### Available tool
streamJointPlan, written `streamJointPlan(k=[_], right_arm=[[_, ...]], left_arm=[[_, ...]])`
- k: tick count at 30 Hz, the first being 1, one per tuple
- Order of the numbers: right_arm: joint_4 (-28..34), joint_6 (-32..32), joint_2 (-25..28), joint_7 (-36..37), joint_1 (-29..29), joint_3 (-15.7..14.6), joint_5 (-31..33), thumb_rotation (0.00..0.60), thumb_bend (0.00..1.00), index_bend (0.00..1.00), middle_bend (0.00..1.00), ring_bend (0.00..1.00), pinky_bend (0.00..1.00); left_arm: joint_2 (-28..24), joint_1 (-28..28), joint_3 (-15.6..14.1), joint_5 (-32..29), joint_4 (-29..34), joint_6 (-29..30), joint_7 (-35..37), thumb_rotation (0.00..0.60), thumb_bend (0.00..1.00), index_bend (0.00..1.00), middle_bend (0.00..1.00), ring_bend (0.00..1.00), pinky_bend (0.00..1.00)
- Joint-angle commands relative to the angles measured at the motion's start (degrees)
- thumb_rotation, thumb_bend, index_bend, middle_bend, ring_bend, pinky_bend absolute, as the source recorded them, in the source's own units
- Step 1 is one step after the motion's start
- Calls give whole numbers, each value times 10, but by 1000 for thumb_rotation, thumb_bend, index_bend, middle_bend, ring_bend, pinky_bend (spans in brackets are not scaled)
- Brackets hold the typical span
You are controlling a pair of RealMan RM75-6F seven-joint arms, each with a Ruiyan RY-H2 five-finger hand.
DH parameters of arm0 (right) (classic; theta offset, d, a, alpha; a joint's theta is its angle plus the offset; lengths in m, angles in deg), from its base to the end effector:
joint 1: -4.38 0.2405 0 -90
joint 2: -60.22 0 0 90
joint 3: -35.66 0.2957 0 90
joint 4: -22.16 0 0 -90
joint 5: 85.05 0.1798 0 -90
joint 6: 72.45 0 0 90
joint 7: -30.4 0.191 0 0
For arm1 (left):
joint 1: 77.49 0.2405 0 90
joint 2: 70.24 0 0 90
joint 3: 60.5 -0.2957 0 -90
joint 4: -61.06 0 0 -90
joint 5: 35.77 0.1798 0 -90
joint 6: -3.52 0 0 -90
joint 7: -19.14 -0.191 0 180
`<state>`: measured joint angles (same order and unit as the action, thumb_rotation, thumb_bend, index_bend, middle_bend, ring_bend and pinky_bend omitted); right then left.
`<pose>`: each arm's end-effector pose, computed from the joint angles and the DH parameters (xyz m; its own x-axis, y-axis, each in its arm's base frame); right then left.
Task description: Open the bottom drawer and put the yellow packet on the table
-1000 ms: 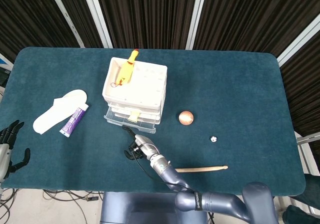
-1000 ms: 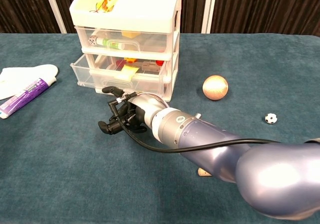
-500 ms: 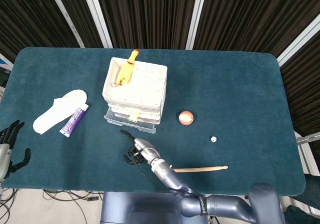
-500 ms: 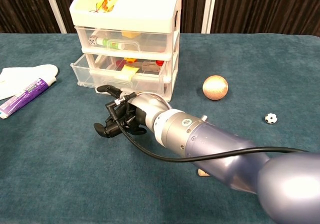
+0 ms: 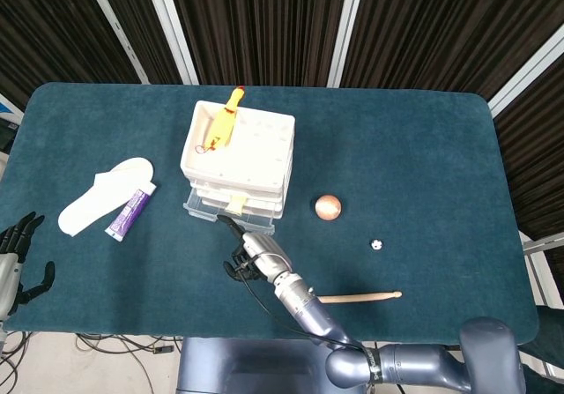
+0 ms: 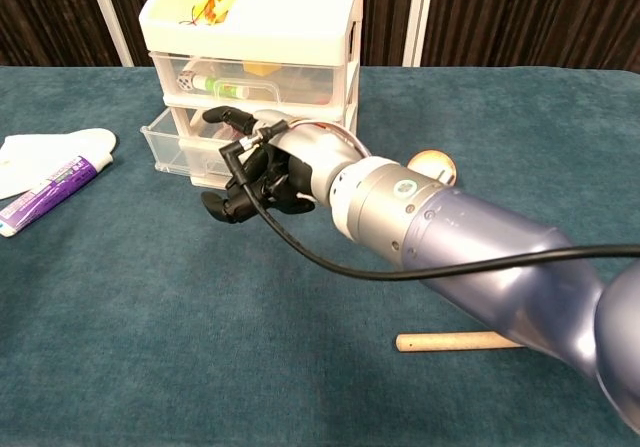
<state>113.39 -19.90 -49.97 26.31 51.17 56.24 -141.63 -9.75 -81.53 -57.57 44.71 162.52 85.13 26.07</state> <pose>-0.0216 -0.3489 -0.1080 -0.2355 -0.5932 0.7698 -0.8768 -0.2120 -0.4316 -0.3318 0.2208 0.2069 0.1757 0.0628 0.9824 0.9787 0.0967 -0.1812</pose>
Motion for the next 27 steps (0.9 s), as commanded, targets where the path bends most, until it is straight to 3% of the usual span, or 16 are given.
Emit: streamJointPlan(k=[1, 12, 18, 27], right_arm=[[4, 2, 5, -21, 9, 5, 15, 600, 510, 0, 891, 988, 1000], [29, 70, 7, -177, 44, 11, 124, 600, 509, 7, 905, 1000, 1000], [30, 102, 0, -224, 55, 12, 157, 600, 508, 45, 979, 1000, 1000], [43, 121, 1, -249, 58, 7, 166, 600, 509, 122, 1000, 1000, 1000]], left_arm=[[0, 0, 0, -1, 0, -1, 0, 600, 513, 21, 0, 0, 0], [-4, -1, 0, -7, 4, -8, 5, 600, 513, 22, 0, 0, 0], [-4, -1, -1, -7, 5, -8, 6, 600, 512, 22, 0, 0, 0], [-6, -2, -1, -7, 6, -12, 7, 600, 513, 22, 0, 0, 0]])
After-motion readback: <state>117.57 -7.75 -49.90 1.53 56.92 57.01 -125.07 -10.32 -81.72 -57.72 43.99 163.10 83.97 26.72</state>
